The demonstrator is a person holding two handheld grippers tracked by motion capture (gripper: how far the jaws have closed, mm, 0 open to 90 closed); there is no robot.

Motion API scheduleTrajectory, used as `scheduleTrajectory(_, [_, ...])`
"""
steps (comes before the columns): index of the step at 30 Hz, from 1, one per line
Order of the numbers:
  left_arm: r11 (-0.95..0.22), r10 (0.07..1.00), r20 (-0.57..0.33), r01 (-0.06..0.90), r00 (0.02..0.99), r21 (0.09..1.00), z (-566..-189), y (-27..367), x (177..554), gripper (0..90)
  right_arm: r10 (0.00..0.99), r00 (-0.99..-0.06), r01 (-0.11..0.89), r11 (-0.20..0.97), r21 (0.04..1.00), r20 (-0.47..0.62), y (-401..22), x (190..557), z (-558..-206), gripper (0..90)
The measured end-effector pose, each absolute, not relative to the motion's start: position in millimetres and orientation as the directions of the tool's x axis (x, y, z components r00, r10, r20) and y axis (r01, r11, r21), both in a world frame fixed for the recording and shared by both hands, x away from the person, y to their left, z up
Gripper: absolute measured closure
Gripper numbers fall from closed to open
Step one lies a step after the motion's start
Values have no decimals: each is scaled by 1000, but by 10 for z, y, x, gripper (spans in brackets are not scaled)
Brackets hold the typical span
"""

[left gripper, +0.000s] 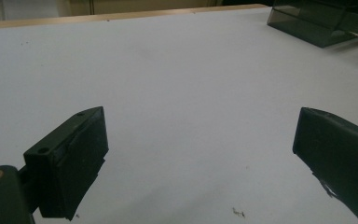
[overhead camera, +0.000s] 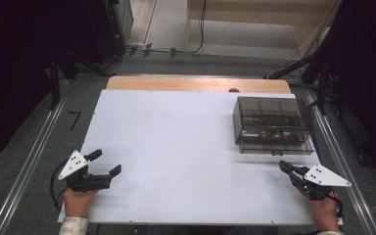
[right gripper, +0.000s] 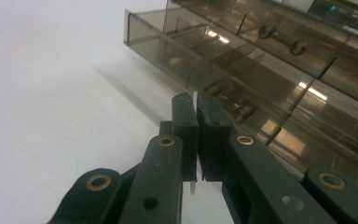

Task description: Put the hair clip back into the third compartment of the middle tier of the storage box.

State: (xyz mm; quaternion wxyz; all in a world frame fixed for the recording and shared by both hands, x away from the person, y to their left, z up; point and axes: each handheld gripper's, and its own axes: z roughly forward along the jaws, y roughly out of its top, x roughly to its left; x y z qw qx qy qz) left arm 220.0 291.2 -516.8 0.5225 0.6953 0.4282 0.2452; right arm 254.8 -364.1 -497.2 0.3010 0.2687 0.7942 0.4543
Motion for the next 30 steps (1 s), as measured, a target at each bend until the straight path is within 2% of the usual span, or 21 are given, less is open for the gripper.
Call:
scheduleTrajectory(17, [-87, 852, -107, 340, 512, 936, -5168, 2912, 2202, 38, 803, -560, 116, 319, 941, -203, -3833, 2579, -4860, 850])
scheduleTrajectory(30, [-87, 853, -106, 340, 511, 936, -5168, 2914, 2200, 38, 850, -492, 115, 280, 953, -190, -3887, 2712, -4796, 850])
